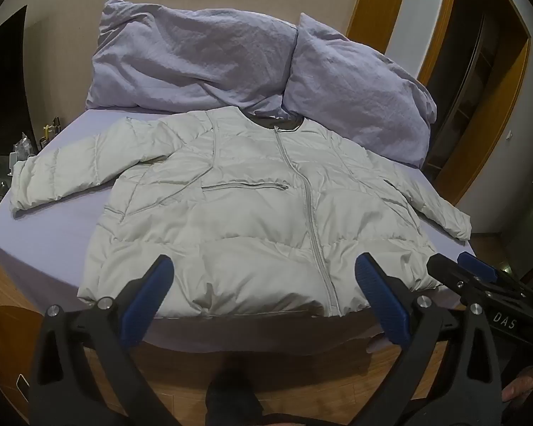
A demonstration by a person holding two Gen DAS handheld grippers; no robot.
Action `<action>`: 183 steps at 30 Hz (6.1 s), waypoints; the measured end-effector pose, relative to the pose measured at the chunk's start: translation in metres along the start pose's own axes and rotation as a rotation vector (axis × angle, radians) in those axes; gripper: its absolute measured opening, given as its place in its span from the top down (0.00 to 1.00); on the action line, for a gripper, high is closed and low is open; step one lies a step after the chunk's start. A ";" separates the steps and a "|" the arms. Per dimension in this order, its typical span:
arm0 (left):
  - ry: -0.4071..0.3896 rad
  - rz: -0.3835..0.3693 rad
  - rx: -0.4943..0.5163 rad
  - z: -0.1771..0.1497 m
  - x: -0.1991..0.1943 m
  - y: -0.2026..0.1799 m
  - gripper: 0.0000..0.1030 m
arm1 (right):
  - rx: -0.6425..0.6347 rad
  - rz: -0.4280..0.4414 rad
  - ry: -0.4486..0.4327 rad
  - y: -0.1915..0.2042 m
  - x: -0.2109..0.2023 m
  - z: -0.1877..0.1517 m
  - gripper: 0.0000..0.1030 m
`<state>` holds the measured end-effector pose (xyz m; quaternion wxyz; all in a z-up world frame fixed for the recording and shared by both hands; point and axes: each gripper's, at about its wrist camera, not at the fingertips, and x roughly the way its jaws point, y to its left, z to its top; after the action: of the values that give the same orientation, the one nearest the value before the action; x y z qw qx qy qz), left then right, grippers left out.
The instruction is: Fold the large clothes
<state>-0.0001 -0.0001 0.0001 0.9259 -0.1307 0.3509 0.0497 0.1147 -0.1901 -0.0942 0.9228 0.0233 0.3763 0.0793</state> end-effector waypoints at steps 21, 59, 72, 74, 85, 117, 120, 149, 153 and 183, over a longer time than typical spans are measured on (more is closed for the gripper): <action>0.004 0.004 0.002 0.000 0.000 0.000 0.02 | 0.005 0.006 0.000 -0.003 0.000 0.001 0.06; 0.008 0.004 0.001 0.000 0.000 0.000 0.02 | 0.007 0.007 0.002 -0.002 0.001 0.000 0.06; 0.009 0.003 0.001 0.000 0.001 0.000 0.02 | 0.008 0.007 0.003 -0.002 0.000 0.001 0.06; 0.009 0.003 0.001 0.000 0.001 0.000 0.02 | 0.008 0.007 0.002 -0.002 0.000 0.000 0.06; 0.010 0.003 0.001 0.000 0.001 0.000 0.02 | 0.009 0.008 0.003 -0.002 0.000 0.000 0.06; 0.059 0.048 -0.013 0.020 0.033 0.013 0.02 | 0.054 -0.096 0.037 -0.037 0.037 0.025 0.06; 0.070 0.073 0.009 0.026 0.044 0.014 0.02 | 0.071 -0.123 0.050 -0.050 0.046 0.032 0.06; 0.204 0.220 0.038 0.086 0.151 0.056 0.02 | 0.863 -0.642 0.184 -0.430 0.093 0.070 0.27; 0.212 0.231 0.026 0.090 0.158 0.065 0.02 | 0.887 -0.583 0.173 -0.428 0.100 0.064 0.47; 0.161 0.289 -0.028 0.132 0.179 0.141 0.02 | 0.059 -0.102 0.148 -0.057 0.220 0.242 0.84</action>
<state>0.1919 0.1717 -0.0530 0.8761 -0.0954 0.4382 0.1770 0.4457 -0.2059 -0.0786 0.8943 0.0253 0.4462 0.0225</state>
